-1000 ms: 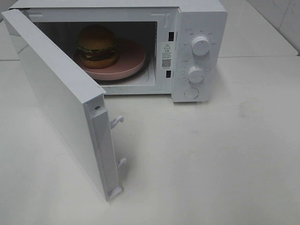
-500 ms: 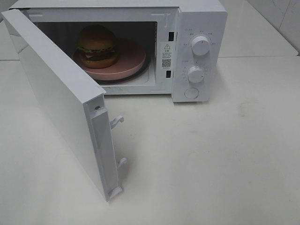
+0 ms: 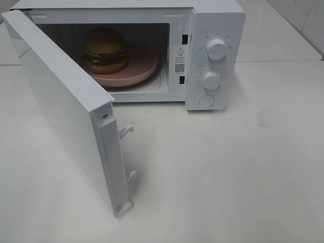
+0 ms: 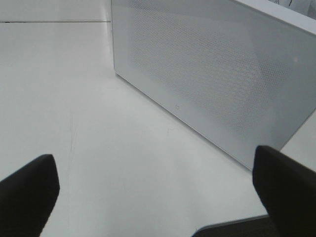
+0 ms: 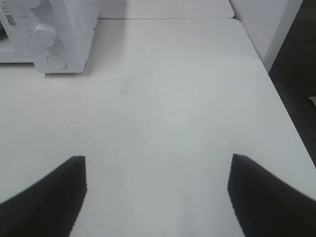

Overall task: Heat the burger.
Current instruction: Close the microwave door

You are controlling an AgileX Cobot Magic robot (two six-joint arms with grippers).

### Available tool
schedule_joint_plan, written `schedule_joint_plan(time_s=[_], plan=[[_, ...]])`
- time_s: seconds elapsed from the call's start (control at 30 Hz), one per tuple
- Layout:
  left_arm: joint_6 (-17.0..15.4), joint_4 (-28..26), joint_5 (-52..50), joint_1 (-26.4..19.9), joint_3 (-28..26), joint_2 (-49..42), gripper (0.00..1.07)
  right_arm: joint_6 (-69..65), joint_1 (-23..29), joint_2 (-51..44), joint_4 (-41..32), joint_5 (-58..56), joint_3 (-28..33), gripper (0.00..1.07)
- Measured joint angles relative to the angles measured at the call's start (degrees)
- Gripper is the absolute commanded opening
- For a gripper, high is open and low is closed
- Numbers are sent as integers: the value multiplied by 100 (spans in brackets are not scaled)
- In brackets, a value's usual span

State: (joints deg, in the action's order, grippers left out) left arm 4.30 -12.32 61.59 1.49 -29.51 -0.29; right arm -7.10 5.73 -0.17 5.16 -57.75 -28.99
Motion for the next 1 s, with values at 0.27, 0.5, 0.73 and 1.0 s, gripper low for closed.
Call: schedule_joint_plan(time_s=[0.27,0.5,0.73,1.0], plan=[[0,0,0,0,0,0,100,0,0,0,0,0,0,76],[0,0,0,0,0,0,100,0,0,0,-6,0,0,76],[0,0,0,0,0,0,100,0,0,0,-6,0,0,76],[0,0,-11,0,0,0,99,0,0,0,-17,0,0,76]])
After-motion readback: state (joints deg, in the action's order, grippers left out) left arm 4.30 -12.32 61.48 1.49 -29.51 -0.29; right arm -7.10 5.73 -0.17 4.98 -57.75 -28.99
